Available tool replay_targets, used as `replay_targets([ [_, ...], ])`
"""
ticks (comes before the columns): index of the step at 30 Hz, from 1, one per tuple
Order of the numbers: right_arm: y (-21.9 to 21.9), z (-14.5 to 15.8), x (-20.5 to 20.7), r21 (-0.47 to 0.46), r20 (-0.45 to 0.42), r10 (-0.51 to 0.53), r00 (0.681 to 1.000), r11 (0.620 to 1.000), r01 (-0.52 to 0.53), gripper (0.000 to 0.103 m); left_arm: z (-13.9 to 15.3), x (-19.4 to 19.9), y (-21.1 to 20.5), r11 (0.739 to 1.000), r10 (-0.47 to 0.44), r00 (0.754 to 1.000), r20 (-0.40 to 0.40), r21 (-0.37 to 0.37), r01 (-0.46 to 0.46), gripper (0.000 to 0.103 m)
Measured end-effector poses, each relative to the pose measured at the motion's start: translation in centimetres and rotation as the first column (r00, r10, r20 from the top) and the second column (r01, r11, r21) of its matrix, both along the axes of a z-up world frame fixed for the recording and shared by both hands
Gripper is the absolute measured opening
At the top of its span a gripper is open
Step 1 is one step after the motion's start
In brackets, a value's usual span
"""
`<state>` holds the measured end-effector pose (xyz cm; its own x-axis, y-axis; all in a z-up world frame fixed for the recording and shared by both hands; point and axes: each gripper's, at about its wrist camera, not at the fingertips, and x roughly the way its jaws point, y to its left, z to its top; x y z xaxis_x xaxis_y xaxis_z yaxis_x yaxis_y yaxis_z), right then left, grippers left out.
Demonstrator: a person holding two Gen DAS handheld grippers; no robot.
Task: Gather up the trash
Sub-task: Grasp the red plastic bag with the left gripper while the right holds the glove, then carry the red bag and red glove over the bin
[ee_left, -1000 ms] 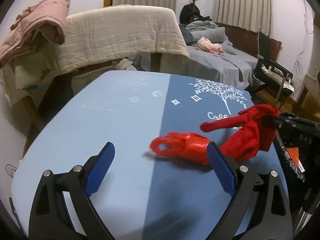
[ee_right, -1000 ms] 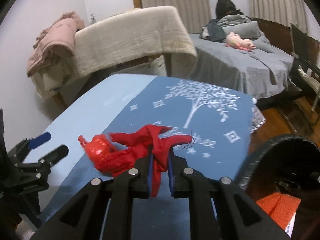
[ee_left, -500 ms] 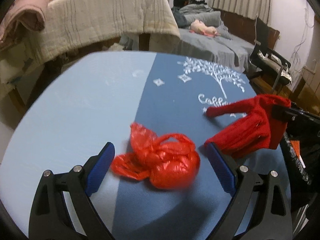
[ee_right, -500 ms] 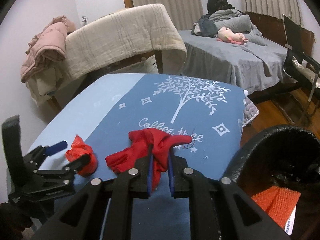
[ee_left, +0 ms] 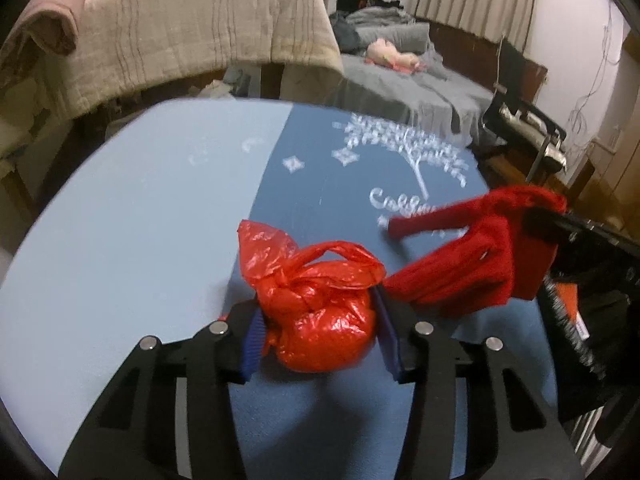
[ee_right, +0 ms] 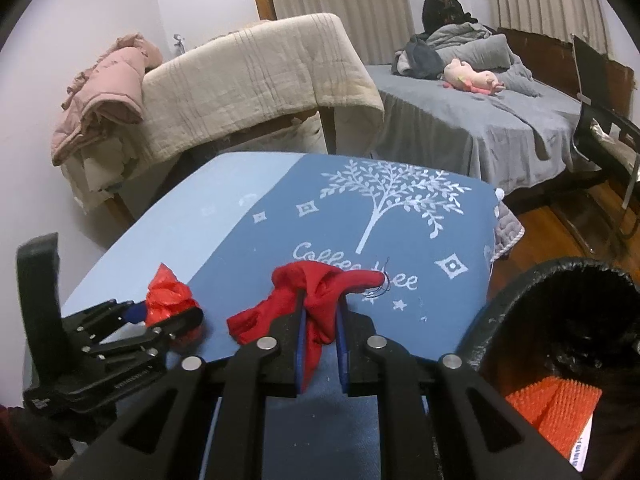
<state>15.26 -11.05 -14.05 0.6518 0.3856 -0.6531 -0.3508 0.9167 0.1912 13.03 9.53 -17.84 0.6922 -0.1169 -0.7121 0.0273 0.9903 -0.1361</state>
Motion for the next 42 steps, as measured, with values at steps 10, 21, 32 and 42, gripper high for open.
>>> replay_targets([
  [10,-1.2,3.0,-1.3,0.021,0.065,-0.006,0.998,1.0,0.004,0.013,5.6,-1.1,-1.6,1.0,-0.014,0.993,0.12,0.011,0.013,0.046],
  [21,-4.6,6.9,-3.3,0.04,0.139,-0.06,0.988,0.998,0.055,0.013,9.8,-2.1,-5.3,0.998,-0.07,0.977,0.202,0.02,0.068,0.046],
  [32,-9.3,9.3,-5.5,0.041,0.189,-0.142,0.972,0.99,0.137,0.013,12.1,-2.8,-9.9,0.991,-0.137,0.959,0.249,0.027,0.134,0.046],
  [42,-14.1,10.2,-7.4,0.041,0.217,-0.234,0.948,0.972,0.231,0.013,13.3,-3.8,-14.8,0.971,-0.236,0.931,0.279,0.036,0.235,0.046],
])
